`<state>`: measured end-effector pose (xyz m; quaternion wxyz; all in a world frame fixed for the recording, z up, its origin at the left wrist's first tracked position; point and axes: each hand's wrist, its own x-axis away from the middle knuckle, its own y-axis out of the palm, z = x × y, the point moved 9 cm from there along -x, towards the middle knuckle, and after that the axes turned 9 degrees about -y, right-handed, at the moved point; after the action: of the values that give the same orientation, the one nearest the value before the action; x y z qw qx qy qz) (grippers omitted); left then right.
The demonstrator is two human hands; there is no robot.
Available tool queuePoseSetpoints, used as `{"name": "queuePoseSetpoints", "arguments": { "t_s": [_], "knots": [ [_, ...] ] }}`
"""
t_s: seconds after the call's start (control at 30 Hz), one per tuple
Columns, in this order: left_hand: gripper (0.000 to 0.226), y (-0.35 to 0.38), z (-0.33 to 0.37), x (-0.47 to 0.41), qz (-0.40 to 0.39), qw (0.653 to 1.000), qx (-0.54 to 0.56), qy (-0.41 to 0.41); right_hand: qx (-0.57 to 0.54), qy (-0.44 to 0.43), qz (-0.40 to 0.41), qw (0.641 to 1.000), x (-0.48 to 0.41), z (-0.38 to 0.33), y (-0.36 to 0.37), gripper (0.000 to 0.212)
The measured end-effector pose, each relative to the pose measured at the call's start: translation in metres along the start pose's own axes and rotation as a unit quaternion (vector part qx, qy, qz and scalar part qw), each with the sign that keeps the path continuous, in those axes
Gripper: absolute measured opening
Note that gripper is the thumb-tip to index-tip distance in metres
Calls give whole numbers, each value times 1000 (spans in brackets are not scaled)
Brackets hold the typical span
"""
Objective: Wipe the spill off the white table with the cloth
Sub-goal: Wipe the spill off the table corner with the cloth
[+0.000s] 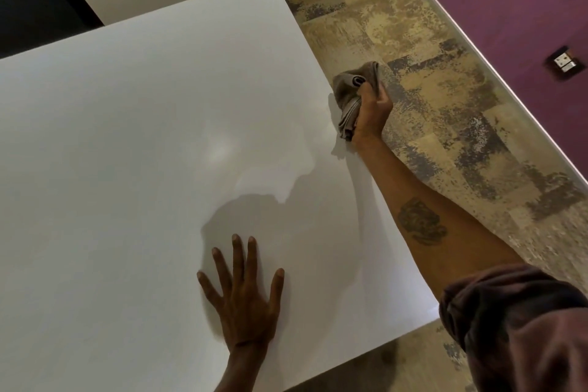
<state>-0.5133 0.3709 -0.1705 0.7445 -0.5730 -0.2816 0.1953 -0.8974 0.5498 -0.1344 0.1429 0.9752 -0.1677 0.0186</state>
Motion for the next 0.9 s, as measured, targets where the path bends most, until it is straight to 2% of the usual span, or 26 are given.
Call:
{"name": "queuePoseSetpoints", "arguments": {
  "t_s": [0.07,0.2,0.43,0.67,0.9],
  "knots": [
    [81,0,0,0,0,1000,1,1,79,-47,-74,993,5,-4,14,42],
    [81,1,-1,0,4,1000,2,2,201,-113,-191,954,19,-10,34,41],
    [81,-2,-1,0,3,1000,15,8,330,-113,-367,863,34,-12,41,33],
    [85,-2,-1,0,3,1000,12,9,372,-99,-411,826,76,-17,19,29],
    [83,-7,0,4,9,1000,28,3,362,-90,-445,814,130,-16,-17,27]
  ]
}}
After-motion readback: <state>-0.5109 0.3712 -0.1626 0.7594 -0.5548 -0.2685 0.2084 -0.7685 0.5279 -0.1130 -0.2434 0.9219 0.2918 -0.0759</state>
